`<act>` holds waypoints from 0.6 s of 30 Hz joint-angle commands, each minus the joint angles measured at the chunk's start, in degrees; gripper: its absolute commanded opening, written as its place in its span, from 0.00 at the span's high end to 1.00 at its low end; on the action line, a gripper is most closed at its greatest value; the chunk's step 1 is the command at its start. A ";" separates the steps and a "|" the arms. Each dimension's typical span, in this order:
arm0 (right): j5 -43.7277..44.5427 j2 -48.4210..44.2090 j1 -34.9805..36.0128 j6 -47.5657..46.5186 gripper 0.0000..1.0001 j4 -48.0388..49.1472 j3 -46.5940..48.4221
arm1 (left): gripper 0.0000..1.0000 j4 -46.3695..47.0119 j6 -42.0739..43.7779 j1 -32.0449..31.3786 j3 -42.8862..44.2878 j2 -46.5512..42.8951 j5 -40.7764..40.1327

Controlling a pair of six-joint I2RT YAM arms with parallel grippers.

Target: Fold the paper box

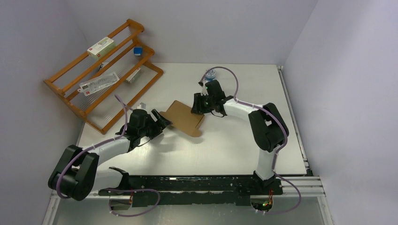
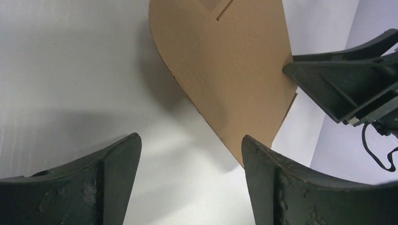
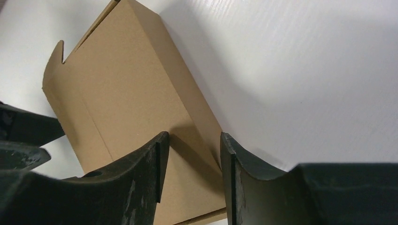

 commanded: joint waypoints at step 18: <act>-23.14 1.19 -11.21 12.27 0.70 13.11 -13.17 | 0.27 17.96 -2.24 -0.41 3.27 12.44 3.49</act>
